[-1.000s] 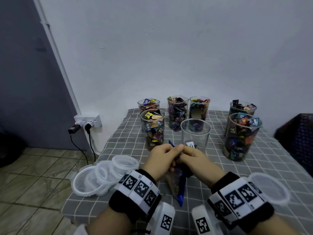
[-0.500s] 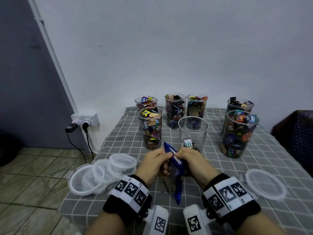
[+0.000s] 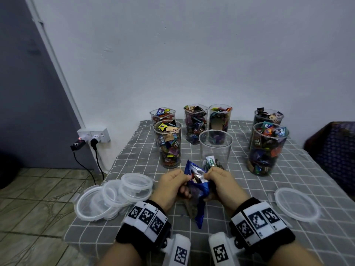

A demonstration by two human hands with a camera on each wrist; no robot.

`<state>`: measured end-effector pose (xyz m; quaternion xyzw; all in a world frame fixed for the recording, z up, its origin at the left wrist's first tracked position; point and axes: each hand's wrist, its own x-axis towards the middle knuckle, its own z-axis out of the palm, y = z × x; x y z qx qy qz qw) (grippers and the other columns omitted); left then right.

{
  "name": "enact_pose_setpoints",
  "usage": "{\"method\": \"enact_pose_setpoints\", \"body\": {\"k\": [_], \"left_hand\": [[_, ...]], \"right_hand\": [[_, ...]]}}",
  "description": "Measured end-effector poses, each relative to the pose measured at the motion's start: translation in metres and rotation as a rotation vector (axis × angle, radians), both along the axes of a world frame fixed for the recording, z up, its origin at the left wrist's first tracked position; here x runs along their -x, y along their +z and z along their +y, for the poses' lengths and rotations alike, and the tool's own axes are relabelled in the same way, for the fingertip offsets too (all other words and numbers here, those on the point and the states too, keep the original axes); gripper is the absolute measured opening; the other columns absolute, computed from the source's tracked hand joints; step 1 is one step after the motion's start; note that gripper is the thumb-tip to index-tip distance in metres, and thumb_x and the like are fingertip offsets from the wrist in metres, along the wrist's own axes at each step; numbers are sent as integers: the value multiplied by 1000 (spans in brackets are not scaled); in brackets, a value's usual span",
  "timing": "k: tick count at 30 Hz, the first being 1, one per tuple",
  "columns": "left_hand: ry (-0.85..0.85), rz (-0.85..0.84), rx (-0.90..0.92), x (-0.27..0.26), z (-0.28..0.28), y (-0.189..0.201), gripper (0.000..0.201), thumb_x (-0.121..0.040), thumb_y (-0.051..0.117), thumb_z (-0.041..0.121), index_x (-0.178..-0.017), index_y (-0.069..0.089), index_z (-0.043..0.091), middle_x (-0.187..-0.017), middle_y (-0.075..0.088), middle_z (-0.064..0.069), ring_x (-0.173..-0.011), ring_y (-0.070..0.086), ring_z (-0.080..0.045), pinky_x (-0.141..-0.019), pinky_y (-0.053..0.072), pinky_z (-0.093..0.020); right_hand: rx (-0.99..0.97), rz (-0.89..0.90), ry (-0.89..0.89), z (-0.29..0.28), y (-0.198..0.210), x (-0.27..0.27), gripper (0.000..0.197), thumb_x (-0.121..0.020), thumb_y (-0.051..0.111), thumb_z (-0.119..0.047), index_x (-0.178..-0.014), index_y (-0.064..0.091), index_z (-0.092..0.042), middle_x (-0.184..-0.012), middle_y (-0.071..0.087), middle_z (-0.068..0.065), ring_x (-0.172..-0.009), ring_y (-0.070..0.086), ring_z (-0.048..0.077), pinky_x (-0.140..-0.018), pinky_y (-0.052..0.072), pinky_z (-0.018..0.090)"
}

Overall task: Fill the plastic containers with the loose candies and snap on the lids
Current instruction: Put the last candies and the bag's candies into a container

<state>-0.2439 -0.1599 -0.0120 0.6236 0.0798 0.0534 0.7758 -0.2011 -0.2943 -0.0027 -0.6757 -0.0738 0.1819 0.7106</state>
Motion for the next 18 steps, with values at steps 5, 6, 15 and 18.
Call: {"method": "enact_pose_setpoints", "body": {"k": [5,6,15,18], "left_hand": [[28,-56,-172,5,2,4,36,-88,52,-7,-57,41,6,-39,43,-1,-36,44,-11,-42,41,-20],[40,-68,-203,6,3,5,34,-87,54,-7,-58,42,7,-42,46,-1,-38,46,-10,-44,41,-20],[240,-334,-639,18,5,9,14,-68,61,16,-67,56,29,-86,53,5,-82,54,-4,-75,45,-19],[268,-355,-634,20,5,11,22,-73,65,8,-66,59,28,-87,54,3,-79,53,1,-71,44,-13]], "right_hand": [[145,-212,30,-3,-5,-1,36,-90,49,0,-58,39,-15,-46,42,-5,-46,43,14,-47,43,29],[160,-237,30,-2,-6,0,37,-89,50,-1,-57,39,-17,-44,41,-9,-47,43,13,-50,42,31],[200,-294,75,3,0,7,31,-88,50,-1,-61,40,-14,-49,42,-3,-46,44,12,-47,41,26],[223,-312,88,3,1,8,32,-87,50,-2,-61,40,-15,-52,43,-1,-47,44,13,-46,40,25]]}}
